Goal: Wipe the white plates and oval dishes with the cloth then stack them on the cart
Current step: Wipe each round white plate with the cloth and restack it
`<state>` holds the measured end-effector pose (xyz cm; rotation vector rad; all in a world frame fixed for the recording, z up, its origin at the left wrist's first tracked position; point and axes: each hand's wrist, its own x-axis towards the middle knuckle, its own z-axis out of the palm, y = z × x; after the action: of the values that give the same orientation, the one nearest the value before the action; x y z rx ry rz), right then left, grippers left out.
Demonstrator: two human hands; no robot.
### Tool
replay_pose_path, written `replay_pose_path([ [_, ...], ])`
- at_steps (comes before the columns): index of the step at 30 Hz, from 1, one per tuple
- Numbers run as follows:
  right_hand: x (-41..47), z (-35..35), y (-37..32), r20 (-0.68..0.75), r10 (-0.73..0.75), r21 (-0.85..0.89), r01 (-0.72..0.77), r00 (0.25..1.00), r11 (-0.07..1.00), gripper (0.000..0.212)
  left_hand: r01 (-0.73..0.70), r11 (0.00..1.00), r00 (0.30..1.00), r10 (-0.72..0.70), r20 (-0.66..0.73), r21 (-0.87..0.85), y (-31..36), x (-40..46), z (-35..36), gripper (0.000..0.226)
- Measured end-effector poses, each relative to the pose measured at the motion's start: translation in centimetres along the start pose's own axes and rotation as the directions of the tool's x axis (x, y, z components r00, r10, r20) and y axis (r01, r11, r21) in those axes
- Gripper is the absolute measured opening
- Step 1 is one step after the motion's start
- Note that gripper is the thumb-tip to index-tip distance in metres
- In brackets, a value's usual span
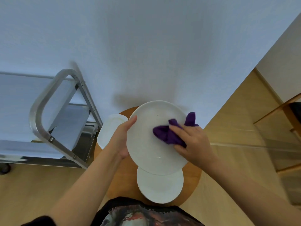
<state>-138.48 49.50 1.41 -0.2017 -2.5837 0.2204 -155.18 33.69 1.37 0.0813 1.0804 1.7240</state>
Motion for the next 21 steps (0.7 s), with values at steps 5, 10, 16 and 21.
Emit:
replay_pose_path([
  [5,3.1,0.4,-3.1,-0.145,0.160,0.069,-0.151,0.976,0.986,0.055,-0.010,0.999,0.994,0.004,0.109,0.048,0.5,-0.3,0.8,0.028],
  [10,4.3,0.7,-1.9,0.298,-0.241,-0.175,0.301,0.924,0.938,0.060,0.039,0.991,0.987,-0.059,0.149,0.130,1.1,-0.9,1.5,0.035],
  [16,8.1,-0.7,0.5,0.385,-0.516,-0.225,0.620,0.765,0.751,0.057,0.069,0.993,0.985,-0.084,0.152,0.097,2.2,-1.3,1.8,0.047],
  [21,7.2,-0.7,1.8,0.164,-0.271,-0.345,0.312,0.949,0.885,0.055,-0.077,0.997,0.995,0.074,0.066,0.033,2.2,-1.4,1.6,0.054],
])
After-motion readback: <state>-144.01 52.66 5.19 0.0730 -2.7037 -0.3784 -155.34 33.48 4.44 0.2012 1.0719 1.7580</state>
